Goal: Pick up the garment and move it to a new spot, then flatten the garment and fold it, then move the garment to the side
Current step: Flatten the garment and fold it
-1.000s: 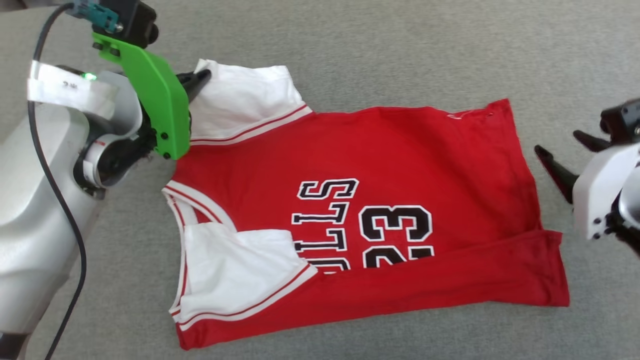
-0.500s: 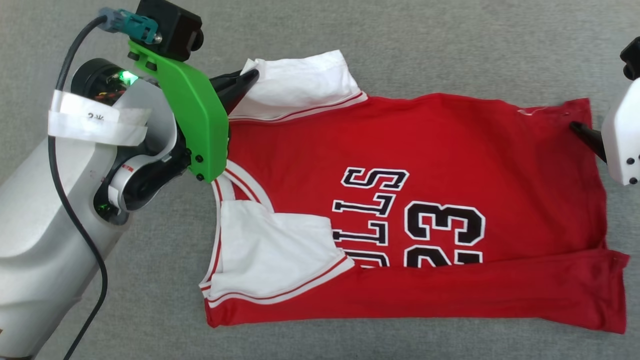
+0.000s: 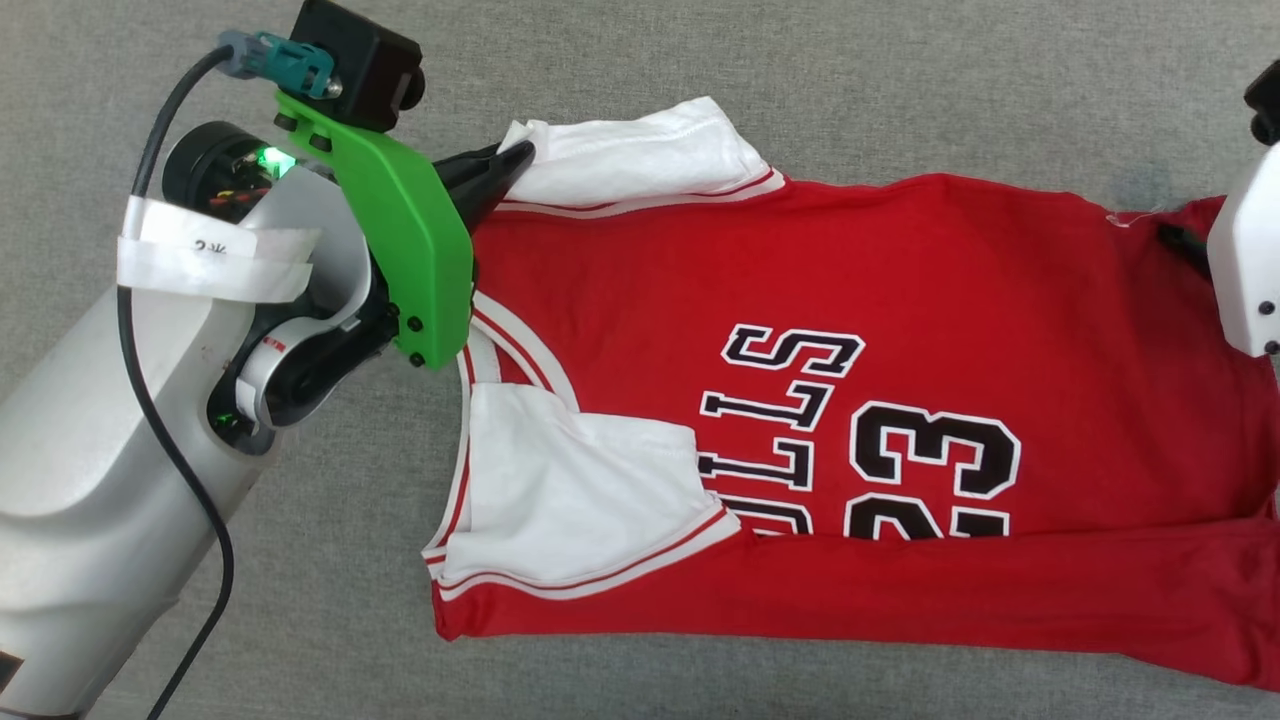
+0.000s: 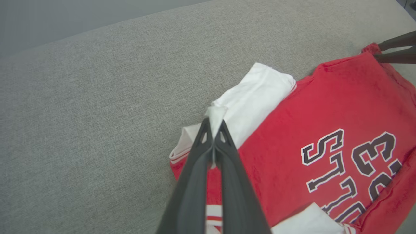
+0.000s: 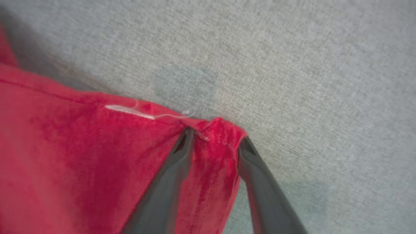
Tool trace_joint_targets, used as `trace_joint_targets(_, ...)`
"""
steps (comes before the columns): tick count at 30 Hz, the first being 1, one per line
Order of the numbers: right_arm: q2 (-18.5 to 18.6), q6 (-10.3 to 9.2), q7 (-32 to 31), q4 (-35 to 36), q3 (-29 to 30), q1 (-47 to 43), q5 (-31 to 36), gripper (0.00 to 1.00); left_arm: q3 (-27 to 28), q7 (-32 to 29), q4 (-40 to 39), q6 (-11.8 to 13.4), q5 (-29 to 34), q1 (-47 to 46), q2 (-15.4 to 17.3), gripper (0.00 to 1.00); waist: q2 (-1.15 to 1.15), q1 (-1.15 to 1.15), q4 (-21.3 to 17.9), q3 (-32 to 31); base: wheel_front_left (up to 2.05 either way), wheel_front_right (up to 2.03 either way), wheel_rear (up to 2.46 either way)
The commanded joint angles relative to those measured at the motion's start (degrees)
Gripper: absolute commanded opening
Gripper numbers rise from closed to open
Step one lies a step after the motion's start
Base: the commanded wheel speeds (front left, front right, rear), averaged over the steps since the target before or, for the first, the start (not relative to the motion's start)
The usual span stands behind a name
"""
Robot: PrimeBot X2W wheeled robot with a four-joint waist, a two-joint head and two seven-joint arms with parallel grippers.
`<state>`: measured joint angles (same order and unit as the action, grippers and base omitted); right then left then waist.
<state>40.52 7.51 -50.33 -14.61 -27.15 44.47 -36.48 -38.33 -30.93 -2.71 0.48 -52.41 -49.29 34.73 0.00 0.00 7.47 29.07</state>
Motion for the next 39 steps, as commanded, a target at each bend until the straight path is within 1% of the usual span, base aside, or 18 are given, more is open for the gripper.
trace_joint_targets(1,-1.5,-0.02,-0.4,-1.7,-2.3,-2.0,-0.6,0.00,0.2,0.6,0.4,-0.2,-0.2,1.1,0.1,0.00,0.00,0.00,-0.1,-0.1,0.00,0.00,0.00)
trace_joint_targets(9,-2.0,-0.02,5.4,-3.7,-1.0,-1.8,-0.2,0.00,0.7,2.8,3.6,-0.3,-0.1,2.1,0.1,0.00,0.00,0.00,-0.9,-2.9,0.00,0.00,0.00)
trace_joint_targets(21,-2.4,-0.02,19.4,-5.9,2.4,-4.5,-0.9,0.00,1.4,6.3,6.9,-0.1,-0.8,5.6,0.3,0.00,0.00,0.00,-2.3,-9.2,0.00,0.00,0.00)
trace_joint_targets(27,-1.2,-0.02,26.1,-5.5,3.7,-7.1,-1.7,0.00,1.2,7.1,6.9,0.1,-1.3,8.2,0.8,0.00,0.00,0.00,-2.2,-12.1,0.00,0.00,0.00)
trace_joint_targets(31,-1.3,-0.02,30.1,-5.5,4.8,-9.4,-2.6,0.00,0.9,7.5,6.4,0.5,-1.8,10.4,1.1,0.00,0.00,0.00,-2.1,-14.2,0.00,0.00,0.00)
trace_joint_targets(39,-1.8,-0.02,38.1,-4.9,6.5,-17.5,-2.8,0.00,-0.1,7.6,2.9,2.5,-2.5,16.7,2.9,0.00,0.00,0.00,-1.8,-17.7,0.00,0.00,0.00)
